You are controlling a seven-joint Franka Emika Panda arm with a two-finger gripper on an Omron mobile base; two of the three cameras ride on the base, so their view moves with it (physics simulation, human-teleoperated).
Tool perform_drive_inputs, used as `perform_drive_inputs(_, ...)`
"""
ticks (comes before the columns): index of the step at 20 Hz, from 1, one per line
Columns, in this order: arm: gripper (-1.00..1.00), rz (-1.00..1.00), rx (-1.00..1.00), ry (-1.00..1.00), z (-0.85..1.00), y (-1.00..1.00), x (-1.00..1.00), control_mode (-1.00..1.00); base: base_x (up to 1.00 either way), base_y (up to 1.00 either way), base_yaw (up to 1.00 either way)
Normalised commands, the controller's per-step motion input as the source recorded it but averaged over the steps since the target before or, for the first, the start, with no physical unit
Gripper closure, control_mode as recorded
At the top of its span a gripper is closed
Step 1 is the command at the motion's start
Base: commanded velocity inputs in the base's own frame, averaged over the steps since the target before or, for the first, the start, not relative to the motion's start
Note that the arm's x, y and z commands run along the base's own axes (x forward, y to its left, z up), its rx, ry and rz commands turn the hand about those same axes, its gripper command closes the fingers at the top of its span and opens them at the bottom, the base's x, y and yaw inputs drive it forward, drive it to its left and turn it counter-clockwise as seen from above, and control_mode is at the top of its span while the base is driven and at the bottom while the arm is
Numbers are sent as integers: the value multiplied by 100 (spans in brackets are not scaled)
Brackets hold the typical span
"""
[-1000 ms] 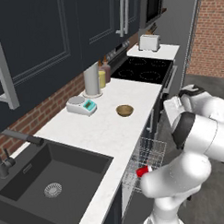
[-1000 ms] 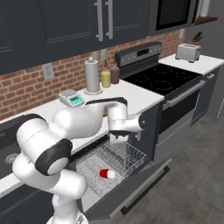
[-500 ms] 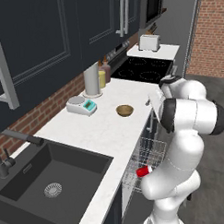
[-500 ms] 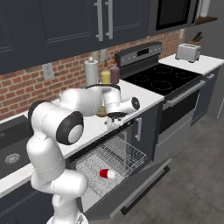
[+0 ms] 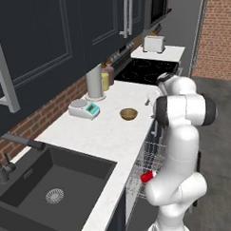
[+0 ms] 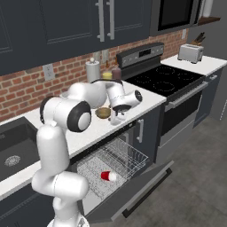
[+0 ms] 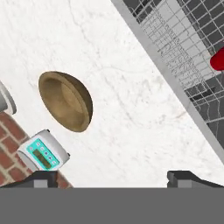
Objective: Pick up the cup and bowl from the counter, place them in the dishwasher, and close the dishwasher door.
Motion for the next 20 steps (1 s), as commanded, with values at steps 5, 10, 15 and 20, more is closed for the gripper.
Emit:
perform_drive_inputs(5,-100,0,-2,8,-29,14,39,-100,0,0,0)
perform_drive_inputs(10,-100,0,-4,7,-36,23,34,-100,0,0,0)
perform_drive_inputs(15,-100,0,-4,3,-37,31,28,-100,0,0,0)
perform_drive_inputs(20,-100,0,-6,0,-25,21,13,-100,0,0,0)
